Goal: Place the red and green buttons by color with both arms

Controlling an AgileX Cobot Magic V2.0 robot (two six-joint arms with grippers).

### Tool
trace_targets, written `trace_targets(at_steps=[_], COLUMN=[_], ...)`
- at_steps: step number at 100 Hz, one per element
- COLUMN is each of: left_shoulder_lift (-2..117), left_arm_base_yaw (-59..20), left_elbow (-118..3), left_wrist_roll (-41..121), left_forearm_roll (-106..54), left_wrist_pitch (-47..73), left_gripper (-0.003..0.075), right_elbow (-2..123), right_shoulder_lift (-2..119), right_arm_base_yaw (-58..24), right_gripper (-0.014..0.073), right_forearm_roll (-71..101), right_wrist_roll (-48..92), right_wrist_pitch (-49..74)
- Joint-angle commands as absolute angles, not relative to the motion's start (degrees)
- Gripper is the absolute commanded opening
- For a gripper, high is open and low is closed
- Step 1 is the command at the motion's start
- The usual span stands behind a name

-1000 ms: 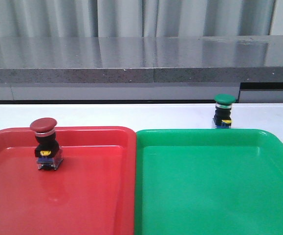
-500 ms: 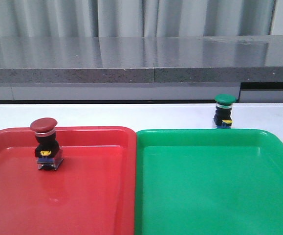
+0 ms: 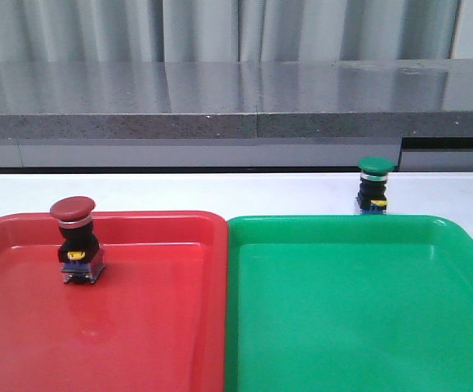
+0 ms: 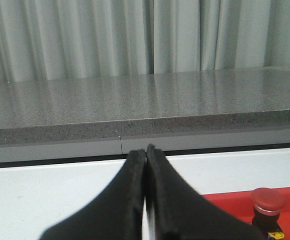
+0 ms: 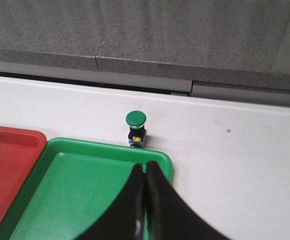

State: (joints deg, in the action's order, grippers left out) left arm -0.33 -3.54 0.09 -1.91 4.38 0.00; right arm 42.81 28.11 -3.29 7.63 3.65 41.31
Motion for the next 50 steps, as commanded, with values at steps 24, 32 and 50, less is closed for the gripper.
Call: trace_targets(at_steps=[24, 32, 50], left_shoulder_lift=[-2.13, -2.13, -2.13], left_arm_base_yaw=[-3.41, -3.41, -3.41], left_elbow=[2.46, 2.46, 2.46], left_wrist_roll=[-2.01, -2.01, -2.01], left_forearm_roll=[4.0, 4.0, 4.0], left_wrist_pitch=[-4.48, -4.48, -4.48], left_gripper=[-0.0019, -0.0019, -0.0019], right_elbow=[44.86, 44.86, 44.86], right_shoulder_lift=[33.73, 33.86, 33.86], right_arm_base_yaw=[-2.97, -2.97, -2.97], right_gripper=[-0.0059, -0.0011, 0.0288], right_forearm_roll=[9.68, 9.76, 9.76], right_wrist_roll=[3.92, 3.92, 3.92], right_wrist_pitch=[41.14, 41.22, 42.94])
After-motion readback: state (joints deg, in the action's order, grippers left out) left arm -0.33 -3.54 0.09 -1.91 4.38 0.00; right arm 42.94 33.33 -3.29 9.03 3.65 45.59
